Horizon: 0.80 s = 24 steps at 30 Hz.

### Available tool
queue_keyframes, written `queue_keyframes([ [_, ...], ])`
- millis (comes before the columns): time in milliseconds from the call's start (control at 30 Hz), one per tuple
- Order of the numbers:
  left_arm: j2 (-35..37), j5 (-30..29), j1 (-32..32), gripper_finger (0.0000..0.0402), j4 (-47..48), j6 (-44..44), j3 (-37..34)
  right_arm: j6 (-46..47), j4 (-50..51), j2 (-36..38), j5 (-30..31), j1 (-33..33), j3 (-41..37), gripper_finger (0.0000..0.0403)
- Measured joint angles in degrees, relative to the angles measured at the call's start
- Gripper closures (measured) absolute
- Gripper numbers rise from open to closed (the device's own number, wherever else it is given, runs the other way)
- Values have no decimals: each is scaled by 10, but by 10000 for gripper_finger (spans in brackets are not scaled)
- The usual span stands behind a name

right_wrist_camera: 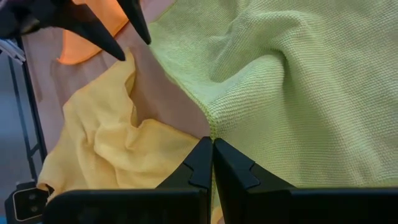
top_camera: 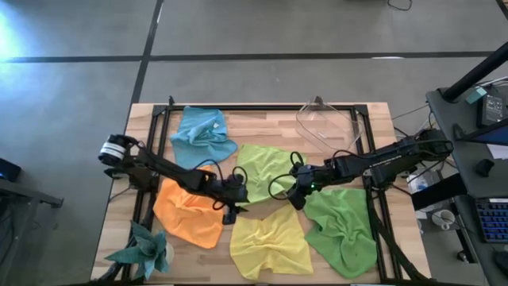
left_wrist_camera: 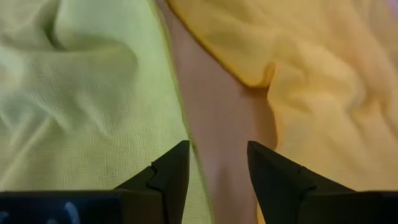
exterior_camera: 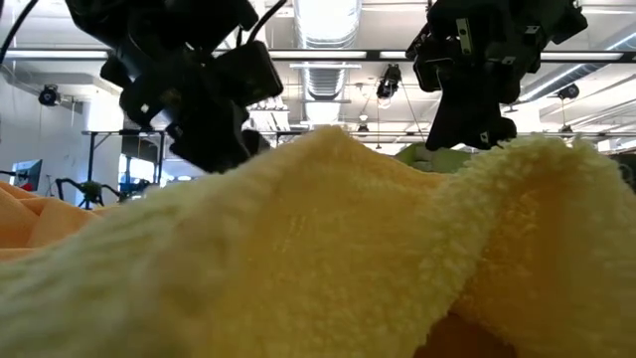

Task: Fold microfiber towels
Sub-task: Fold the light green microfiber cloth

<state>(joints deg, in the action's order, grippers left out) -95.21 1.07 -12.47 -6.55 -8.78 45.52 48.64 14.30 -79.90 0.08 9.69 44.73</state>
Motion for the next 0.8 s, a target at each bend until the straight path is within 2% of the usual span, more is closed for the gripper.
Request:
queue_keyframes([
  [300,-21,-88,-14,256,2,-18,0,2,-1,0,0,0,0,394],
  [633,-20,-91,-15,260,90,-30,-1,4,0,0,-3,0,0,394],
  [800,-20,-91,-15,302,91,-52,1,4,0,0,-5,0,0,394],
])
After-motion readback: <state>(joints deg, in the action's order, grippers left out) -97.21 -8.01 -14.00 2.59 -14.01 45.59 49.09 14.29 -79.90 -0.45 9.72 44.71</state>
